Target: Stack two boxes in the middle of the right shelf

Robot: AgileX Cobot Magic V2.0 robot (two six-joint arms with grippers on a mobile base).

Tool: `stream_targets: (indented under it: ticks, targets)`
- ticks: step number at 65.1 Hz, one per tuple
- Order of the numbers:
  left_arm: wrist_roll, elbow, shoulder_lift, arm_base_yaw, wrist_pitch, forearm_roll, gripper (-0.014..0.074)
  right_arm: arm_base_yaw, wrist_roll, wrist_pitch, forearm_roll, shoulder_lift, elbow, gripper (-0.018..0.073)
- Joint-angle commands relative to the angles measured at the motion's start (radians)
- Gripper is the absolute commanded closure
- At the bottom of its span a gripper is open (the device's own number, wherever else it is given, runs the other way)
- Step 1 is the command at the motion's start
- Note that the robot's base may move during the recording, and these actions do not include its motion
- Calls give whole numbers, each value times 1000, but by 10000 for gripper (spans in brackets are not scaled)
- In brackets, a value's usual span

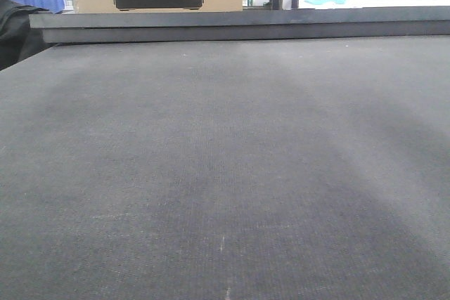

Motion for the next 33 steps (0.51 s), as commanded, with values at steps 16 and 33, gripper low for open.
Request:
stream_targets:
  ticks: [16, 33]
  targets:
    - [-4, -18, -13, 4, -39, 37, 708, -6, -12, -33, -40, -11, -8, 712]
    - [-4, -18, -13, 4, -39, 37, 708, -6, -12, -33, -40, -11, -8, 712]
